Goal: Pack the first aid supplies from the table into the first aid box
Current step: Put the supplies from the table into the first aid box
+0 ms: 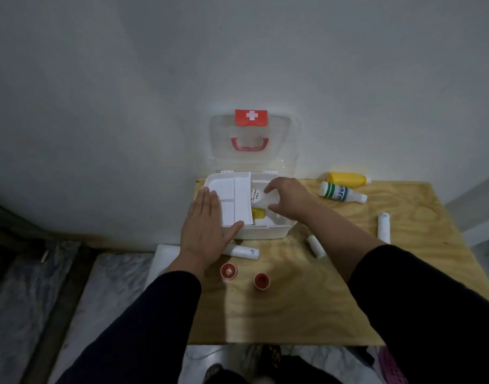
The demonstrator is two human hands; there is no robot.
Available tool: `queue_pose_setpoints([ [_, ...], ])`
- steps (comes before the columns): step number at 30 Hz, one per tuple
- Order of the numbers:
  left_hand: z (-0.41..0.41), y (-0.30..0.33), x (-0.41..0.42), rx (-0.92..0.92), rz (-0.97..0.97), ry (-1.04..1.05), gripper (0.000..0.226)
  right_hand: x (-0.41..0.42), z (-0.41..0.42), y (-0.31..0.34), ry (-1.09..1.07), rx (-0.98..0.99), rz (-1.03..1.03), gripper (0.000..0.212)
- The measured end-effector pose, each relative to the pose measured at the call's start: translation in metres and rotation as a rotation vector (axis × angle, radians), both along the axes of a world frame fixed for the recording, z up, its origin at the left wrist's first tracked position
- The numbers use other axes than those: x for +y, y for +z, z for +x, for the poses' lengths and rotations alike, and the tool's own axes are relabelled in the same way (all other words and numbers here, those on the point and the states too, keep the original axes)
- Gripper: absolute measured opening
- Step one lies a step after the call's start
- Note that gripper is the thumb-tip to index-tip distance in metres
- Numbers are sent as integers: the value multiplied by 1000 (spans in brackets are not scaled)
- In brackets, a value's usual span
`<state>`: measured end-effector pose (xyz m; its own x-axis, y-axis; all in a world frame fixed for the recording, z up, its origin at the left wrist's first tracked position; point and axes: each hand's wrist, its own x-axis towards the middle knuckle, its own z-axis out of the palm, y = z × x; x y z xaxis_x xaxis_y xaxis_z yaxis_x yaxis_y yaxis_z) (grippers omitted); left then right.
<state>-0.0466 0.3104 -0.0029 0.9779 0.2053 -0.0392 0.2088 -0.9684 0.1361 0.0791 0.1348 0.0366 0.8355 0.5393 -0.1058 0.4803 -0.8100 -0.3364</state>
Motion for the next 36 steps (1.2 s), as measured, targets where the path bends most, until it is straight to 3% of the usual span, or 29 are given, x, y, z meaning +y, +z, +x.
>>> queue_pose_setpoints([
  [12, 0, 1, 1, 29, -15, -1, 94, 34, -6, -18, -110, 60, 191, 32],
  [17, -1, 0, 2, 35, 12, -1, 94, 30, -6, -17, -113, 107, 237, 44],
  [26, -1, 3, 0, 45, 114, -9, 95, -42, 14, 14, -291, -62, 468, 31],
  [36, 22, 8, -13, 36, 101, -61, 101, -153, 42, -42, -600, 36, 158, 46],
])
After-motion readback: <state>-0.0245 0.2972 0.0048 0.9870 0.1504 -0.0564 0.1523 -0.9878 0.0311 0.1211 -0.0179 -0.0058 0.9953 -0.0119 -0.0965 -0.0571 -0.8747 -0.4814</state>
